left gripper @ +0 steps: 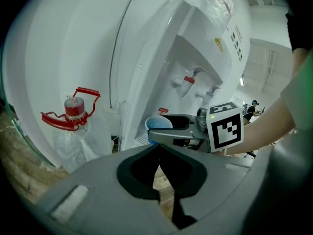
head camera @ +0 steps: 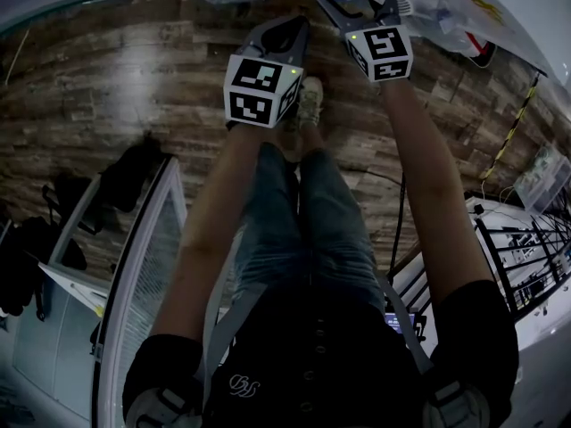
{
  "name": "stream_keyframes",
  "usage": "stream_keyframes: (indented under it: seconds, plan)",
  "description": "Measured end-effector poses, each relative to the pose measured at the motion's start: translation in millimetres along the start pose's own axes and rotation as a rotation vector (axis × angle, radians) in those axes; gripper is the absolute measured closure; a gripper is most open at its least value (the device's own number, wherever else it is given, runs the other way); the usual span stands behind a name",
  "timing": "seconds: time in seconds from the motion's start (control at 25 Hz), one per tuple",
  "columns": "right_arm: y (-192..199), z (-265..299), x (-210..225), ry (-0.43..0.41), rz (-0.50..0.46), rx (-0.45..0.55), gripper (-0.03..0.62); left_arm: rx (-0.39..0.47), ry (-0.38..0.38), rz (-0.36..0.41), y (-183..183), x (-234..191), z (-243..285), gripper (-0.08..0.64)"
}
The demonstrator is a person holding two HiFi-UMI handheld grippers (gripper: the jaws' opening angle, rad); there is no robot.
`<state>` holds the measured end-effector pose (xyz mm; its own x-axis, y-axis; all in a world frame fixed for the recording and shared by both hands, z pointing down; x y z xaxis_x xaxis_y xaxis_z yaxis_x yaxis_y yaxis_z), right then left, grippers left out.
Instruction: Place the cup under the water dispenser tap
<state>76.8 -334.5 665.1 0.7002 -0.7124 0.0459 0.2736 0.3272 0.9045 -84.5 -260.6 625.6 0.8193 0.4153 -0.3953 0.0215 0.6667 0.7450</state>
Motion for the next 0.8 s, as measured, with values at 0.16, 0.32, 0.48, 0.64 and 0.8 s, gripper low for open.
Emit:
stream_keyframes:
  seconds: [0.16, 0.32, 0.48, 0.64, 0.8]
  plan:
    - [5, 2, 3, 0.006, 0.042, 0.002, 0.256, -0.007, 0.008, 0.002, 2, 0, 2, 0.56]
    - [10, 2, 6, 0.024, 0.141, -0.021, 0.256, -0.012, 0.018, 0.003, 5, 1, 3, 0.56]
    - [15, -1, 10, 0.063, 0.215, -0.037, 0.256, -0.015, 0.028, 0.006, 6, 5, 5, 0.56]
    - [15, -2, 9, 0.081, 0.247, -0.05, 0.256, -0.021, 0.04, 0.011, 5, 8, 5, 0.56]
    - [8, -7, 8, 0.119, 0.269, -0.021, 0.228, -0.011, 0.061, -0.006, 2, 8, 3, 0.56]
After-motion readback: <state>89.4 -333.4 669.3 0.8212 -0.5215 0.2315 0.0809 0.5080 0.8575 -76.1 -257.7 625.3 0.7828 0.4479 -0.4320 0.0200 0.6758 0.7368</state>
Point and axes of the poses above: the fingertips, and each gripper's own axes: z forward along the fingers, x to its right, y out of its underside, the point moved 10 cm from there along -z, backward along the fingers, and after that the axes turned 4 degrees about x, right-handed, at the moved point
